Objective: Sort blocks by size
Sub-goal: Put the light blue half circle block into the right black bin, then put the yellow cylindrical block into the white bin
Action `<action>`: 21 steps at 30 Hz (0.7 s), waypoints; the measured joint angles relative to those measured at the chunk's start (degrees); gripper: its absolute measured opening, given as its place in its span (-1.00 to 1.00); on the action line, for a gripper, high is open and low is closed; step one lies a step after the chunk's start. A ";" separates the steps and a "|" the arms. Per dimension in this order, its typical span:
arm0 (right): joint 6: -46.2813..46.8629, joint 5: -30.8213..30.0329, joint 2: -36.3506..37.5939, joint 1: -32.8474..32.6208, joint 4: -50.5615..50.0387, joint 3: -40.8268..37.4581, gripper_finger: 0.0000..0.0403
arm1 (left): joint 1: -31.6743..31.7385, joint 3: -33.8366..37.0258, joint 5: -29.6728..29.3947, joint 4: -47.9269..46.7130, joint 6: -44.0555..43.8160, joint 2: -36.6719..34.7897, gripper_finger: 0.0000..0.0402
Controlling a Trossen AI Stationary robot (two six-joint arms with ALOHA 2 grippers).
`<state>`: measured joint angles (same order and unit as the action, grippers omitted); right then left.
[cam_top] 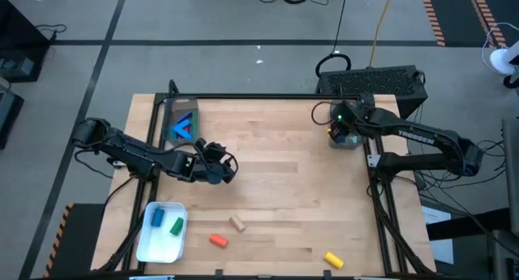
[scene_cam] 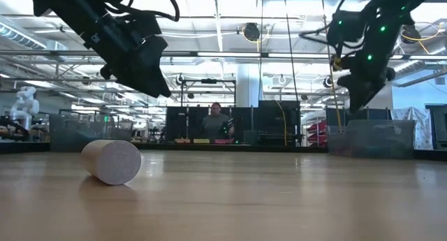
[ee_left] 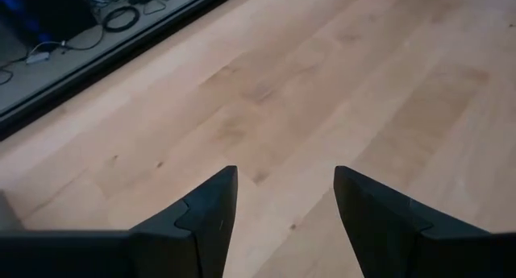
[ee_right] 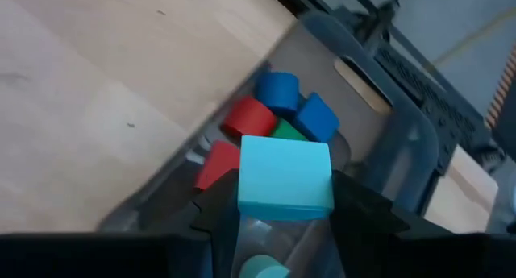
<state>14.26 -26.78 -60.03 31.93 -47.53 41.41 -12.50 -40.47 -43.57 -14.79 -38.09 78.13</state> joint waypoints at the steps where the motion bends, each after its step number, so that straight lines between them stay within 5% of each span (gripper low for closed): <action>1: -0.13 0.05 -0.67 0.92 0.00 0.00 -0.27 | -0.08 0.00 0.00 0.04 0.00 0.00 0.05; 11: -2.13 4.07 -5.77 5.02 0.96 0.00 -0.02 | -0.67 0.00 -0.03 0.22 0.72 0.00 0.05; 21: -3.15 5.81 -0.96 3.56 1.11 0.43 0.16 | -0.67 -0.02 -0.07 0.23 1.01 0.00 0.05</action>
<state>11.11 -20.97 -60.99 35.49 -46.42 41.84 -13.17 -40.49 -43.64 -14.57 -37.08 78.13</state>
